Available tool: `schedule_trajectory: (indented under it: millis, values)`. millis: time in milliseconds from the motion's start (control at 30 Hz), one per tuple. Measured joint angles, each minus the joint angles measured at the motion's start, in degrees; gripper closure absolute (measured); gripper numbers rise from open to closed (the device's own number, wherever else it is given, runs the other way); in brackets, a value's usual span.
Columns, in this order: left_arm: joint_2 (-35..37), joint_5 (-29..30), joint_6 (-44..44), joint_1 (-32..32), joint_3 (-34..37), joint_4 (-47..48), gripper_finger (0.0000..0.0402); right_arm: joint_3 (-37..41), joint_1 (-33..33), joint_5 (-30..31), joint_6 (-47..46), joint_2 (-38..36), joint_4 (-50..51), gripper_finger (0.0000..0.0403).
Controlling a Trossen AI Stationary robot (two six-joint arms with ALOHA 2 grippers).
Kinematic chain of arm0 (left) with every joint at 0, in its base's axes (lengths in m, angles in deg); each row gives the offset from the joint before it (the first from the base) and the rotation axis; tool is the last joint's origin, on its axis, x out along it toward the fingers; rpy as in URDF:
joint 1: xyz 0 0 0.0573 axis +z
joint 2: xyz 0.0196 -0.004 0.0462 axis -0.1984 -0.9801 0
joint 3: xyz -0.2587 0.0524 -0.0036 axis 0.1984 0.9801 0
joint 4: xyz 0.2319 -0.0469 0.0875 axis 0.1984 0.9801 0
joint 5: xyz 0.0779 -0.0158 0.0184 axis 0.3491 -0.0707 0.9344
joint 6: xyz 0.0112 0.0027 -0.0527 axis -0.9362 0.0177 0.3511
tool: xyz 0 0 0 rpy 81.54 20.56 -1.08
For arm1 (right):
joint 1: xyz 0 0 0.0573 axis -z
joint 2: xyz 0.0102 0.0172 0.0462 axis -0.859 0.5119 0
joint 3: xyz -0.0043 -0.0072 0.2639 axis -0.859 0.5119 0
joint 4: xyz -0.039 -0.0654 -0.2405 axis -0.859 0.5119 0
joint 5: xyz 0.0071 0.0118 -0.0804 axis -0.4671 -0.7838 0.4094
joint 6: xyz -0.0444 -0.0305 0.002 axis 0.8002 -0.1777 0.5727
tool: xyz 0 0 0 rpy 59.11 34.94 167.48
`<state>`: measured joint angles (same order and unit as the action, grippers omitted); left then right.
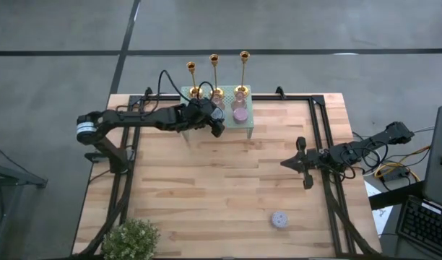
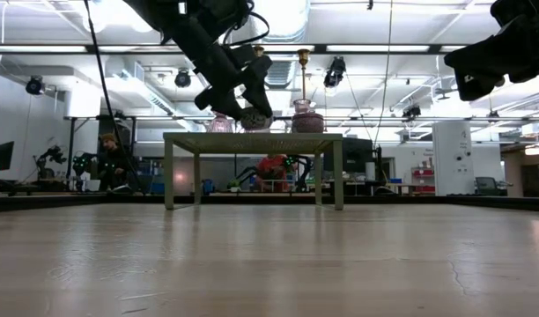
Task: Pick & Place candle stick holders
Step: Put the blue scented candle on the shelf aligned with the purple scented candle
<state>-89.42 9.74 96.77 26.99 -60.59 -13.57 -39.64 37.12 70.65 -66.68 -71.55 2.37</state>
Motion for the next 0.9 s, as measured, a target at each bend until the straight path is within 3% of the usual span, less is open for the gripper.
schedule_trajectory:
  millis: [900]
  values:
    - [-2.1, 0.43, -2.14, 0.52, 0.02, -1.37, 0.0083, 0.0, 0.02, 0.0, 0.0, 0.07, 0.02, 0.0394]
